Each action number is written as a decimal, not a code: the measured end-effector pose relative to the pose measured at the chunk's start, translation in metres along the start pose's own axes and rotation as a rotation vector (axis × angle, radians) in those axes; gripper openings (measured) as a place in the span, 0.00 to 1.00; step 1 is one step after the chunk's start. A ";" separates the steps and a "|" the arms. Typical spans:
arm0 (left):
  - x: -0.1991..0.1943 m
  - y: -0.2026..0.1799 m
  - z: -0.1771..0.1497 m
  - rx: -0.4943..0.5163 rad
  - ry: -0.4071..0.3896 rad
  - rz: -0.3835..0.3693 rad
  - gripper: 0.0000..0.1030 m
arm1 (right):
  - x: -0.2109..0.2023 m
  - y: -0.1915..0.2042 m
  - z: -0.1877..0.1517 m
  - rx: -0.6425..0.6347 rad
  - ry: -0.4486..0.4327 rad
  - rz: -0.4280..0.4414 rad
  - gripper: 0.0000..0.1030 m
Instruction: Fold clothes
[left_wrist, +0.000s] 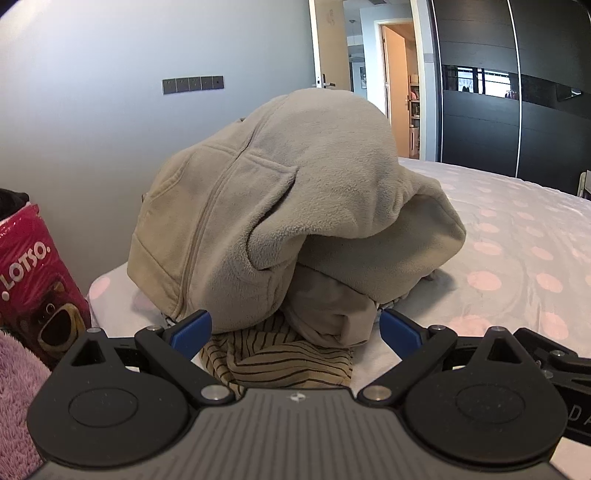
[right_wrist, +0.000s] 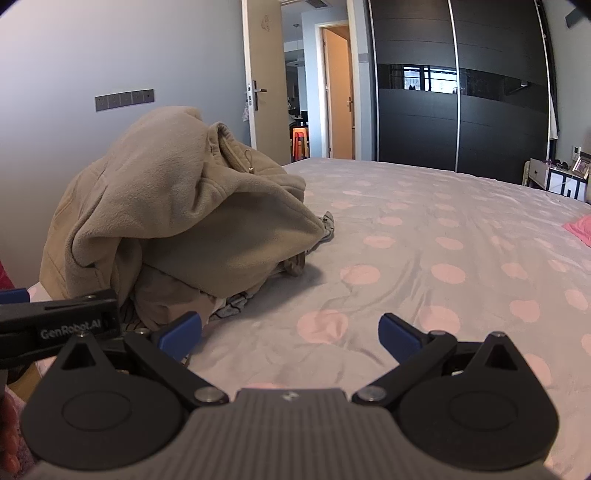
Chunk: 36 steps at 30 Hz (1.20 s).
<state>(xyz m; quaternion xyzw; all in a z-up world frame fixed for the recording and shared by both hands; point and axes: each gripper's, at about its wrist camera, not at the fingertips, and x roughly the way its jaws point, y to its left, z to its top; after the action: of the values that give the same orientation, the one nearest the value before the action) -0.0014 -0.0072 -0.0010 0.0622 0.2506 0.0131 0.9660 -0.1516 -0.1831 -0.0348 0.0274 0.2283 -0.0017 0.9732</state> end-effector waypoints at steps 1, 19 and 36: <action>0.003 -0.002 0.001 0.006 0.017 0.001 0.97 | 0.001 0.000 0.000 0.000 0.001 0.001 1.00; 0.003 0.001 0.001 -0.042 0.021 -0.007 0.97 | 0.010 0.002 -0.005 0.005 0.028 0.011 1.00; 0.002 0.003 0.000 -0.031 0.021 -0.001 0.97 | 0.010 0.002 -0.007 -0.003 0.044 0.011 1.00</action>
<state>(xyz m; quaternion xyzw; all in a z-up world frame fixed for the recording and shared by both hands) 0.0008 -0.0044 -0.0013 0.0472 0.2608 0.0172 0.9641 -0.1460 -0.1808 -0.0452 0.0273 0.2493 0.0046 0.9680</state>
